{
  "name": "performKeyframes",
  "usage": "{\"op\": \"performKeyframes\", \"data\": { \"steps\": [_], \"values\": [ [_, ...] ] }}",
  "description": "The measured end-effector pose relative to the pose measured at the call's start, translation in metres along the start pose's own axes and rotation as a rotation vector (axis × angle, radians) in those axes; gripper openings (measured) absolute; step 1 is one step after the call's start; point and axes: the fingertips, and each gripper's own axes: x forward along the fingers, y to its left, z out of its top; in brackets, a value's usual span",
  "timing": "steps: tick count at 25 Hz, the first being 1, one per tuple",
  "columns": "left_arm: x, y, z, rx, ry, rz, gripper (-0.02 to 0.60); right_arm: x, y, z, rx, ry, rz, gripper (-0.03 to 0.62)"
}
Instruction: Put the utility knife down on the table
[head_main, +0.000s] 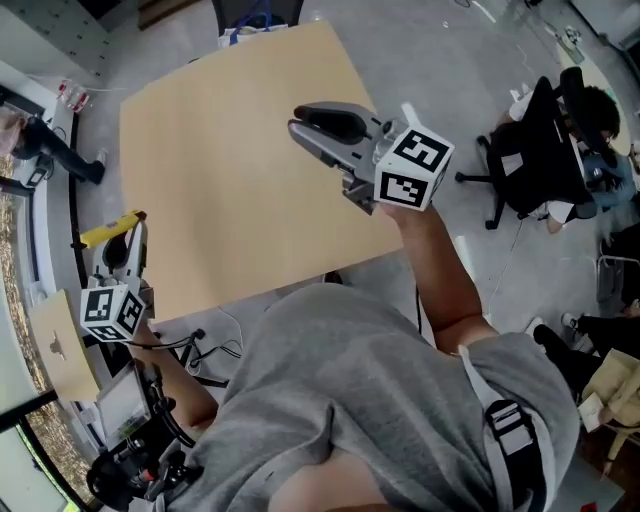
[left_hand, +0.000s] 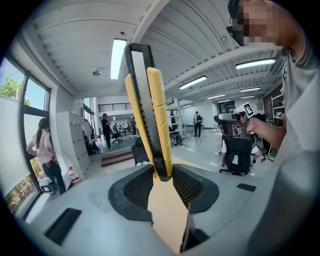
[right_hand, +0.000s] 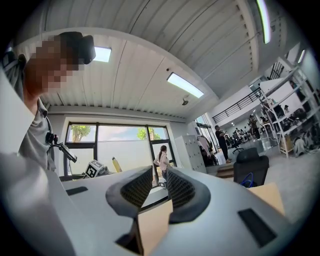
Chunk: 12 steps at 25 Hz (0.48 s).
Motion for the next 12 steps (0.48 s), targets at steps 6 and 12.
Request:
{"op": "performKeyframes", "data": {
  "steps": [6,12],
  "values": [
    [0.007,-0.003,0.005,-0.013,0.000,0.011,0.123,0.001,-0.012,0.002,0.005,-0.008,0.017,0.080],
    [0.009,0.003,-0.003,-0.009,-0.017,-0.013,0.123,0.003,-0.004,-0.004,0.015,0.001,0.011,0.080]
  ]
}}
